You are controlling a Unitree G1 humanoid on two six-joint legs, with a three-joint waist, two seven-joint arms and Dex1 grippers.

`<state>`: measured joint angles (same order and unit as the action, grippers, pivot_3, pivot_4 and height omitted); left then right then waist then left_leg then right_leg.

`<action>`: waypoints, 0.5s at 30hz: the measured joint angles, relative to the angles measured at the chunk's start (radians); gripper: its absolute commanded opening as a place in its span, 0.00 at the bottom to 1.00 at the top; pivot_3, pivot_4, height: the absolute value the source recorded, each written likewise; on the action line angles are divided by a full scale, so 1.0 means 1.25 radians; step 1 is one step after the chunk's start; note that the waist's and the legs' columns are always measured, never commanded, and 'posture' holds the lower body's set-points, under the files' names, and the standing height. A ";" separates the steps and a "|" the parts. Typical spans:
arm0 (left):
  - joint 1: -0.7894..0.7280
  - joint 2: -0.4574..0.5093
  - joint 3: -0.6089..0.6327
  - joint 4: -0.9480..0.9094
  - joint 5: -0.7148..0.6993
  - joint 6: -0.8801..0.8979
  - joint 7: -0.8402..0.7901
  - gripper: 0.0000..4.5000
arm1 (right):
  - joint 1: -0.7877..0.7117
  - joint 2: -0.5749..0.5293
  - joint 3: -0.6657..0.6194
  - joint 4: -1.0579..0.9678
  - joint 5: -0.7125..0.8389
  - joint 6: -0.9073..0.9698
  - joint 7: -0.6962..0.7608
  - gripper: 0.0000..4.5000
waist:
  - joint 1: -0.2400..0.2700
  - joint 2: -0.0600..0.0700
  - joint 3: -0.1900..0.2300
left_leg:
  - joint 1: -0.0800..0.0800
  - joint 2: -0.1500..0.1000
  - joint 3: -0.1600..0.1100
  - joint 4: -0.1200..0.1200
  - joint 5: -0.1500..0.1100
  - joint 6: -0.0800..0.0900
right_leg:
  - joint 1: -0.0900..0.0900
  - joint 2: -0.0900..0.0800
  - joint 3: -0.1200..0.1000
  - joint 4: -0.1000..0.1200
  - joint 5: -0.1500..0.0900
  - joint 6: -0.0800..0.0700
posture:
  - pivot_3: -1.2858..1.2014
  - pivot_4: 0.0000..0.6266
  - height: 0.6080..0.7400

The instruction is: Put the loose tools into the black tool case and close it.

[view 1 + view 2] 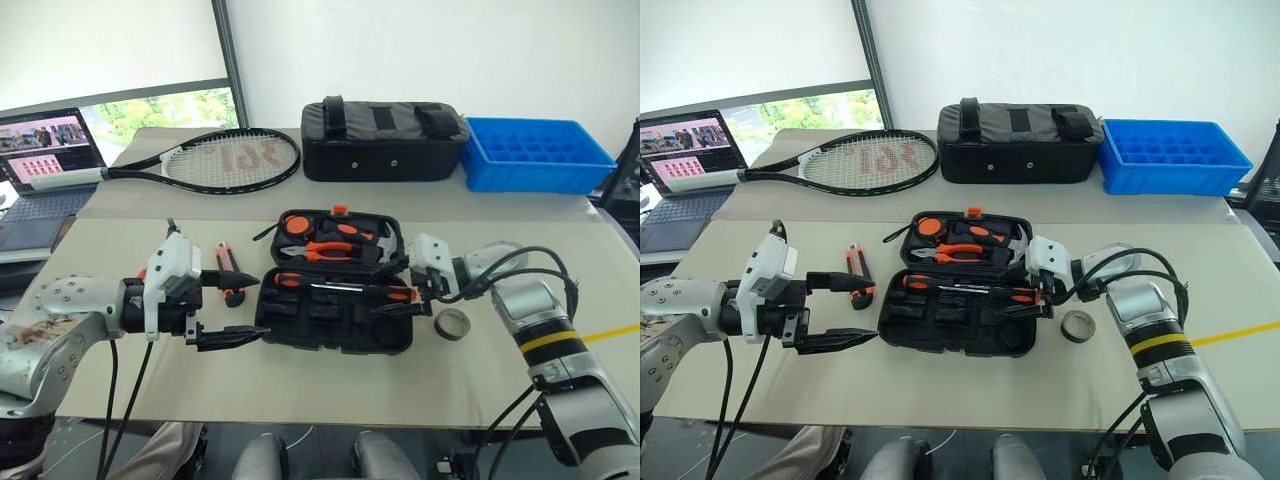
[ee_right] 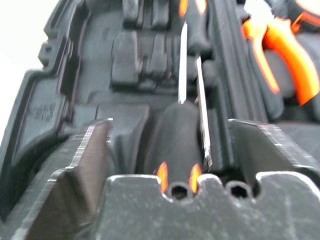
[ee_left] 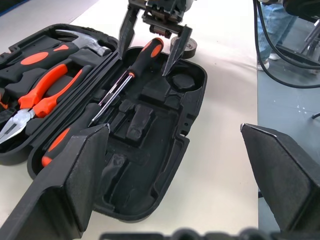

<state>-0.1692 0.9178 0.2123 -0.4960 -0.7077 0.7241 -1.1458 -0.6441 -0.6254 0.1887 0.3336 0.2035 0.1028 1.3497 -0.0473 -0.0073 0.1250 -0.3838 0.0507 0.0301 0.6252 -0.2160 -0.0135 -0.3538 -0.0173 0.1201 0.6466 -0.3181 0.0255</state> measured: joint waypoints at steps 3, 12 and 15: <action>-0.008 0.001 -0.008 0.002 0.000 0.000 -0.001 1.00 | 0.000 0.009 -0.028 -0.019 0.037 0.036 -0.009 0.98 | 0.002 0.000 0.000 | 0.000 0.000 0.000 0.000 0.000 0.000 | 0.000 0.000 0.000 0.000 0.000 0.000 | 0.52 0.24 0.75; -0.022 0.010 -0.021 0.013 0.001 -0.001 -0.004 1.00 | 0.027 -0.058 -0.080 -0.034 0.077 0.082 0.014 0.75 | 0.008 0.000 0.000 | -0.001 0.000 0.000 0.000 0.000 0.000 | 0.000 -0.001 -0.001 -0.001 0.000 0.000 | 0.52 0.24 0.75; -0.023 0.011 -0.028 0.013 0.000 -0.002 -0.005 1.00 | 0.058 -0.104 -0.085 -0.034 0.076 0.081 0.054 0.49 | 0.006 0.000 0.000 | -0.001 -0.001 0.000 -0.001 0.000 0.000 | 0.000 -0.001 -0.001 -0.001 0.000 0.000 | 0.52 0.24 0.75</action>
<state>-0.1976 0.9319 0.1775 -0.4799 -0.7075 0.7218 -1.1518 -0.5719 -0.7551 0.0826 0.2914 0.2988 0.2040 1.4172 -0.0392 -0.0073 0.1251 -0.3847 0.0498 0.0307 0.6245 -0.2160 -0.0135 -0.3541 -0.0185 0.1194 0.6451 -0.3183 0.0255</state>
